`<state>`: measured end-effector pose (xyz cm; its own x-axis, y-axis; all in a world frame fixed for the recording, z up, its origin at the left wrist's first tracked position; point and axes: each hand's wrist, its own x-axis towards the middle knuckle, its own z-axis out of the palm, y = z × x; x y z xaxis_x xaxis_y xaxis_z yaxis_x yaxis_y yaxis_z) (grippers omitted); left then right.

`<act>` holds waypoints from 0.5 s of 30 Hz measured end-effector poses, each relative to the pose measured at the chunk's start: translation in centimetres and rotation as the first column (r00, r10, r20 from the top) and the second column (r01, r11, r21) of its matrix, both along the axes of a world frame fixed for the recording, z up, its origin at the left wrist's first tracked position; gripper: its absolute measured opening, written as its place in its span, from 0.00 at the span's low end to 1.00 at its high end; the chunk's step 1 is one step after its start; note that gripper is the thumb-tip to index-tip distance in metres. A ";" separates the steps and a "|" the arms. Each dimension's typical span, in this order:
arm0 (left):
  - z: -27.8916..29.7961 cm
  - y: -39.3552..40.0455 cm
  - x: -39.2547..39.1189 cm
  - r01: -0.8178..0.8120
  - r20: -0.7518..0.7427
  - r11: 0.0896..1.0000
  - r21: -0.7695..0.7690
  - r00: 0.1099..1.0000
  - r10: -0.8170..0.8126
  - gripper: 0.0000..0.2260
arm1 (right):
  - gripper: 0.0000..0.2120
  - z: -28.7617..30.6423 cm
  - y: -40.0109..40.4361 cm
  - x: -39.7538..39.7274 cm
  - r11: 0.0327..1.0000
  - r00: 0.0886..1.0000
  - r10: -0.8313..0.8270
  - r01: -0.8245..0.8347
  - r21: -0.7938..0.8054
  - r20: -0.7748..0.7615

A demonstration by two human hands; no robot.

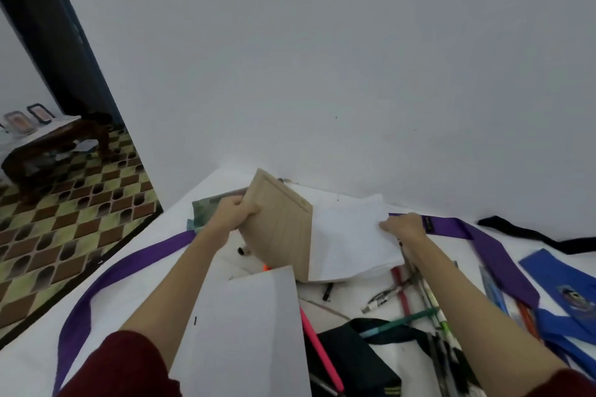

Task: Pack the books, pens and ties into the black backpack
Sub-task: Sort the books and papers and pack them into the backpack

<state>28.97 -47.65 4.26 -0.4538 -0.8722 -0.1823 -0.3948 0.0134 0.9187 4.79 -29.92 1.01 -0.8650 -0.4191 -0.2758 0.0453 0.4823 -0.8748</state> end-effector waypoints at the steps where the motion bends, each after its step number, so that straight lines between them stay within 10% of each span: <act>1: 1.0 -0.1 -0.4 0.058 -0.011 0.998 -0.010 0.998 -0.058 0.07 | 0.11 0.5 0.0 0.2 0.998 1.000 0.024 -0.023 -0.063 0.012; 7: 4.8 3.4 -5.0 0.423 -0.046 0.903 0.075 0.906 -0.420 0.25 | 0.07 4.2 0.8 2.5 0.940 0.994 0.104 -0.090 -0.329 0.026; 11: 3.5 6.2 -6.7 0.508 0.022 0.861 0.007 0.861 -0.508 0.14 | 0.08 6.2 2.5 3.4 0.881 0.991 0.115 -0.071 -0.468 0.065; 15: 1.5 6.9 -7.0 0.498 -0.273 0.840 0.216 0.856 -0.438 0.30 | 0.09 7.7 4.5 3.5 0.795 0.969 0.152 -0.004 -0.607 0.193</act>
<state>21.97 -40.76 5.72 -0.8480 -0.4750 -0.2352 -0.2074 -0.1110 0.9719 8.34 -25.39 8.68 -0.7691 -0.6267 -0.1254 0.2573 -0.1240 -0.9583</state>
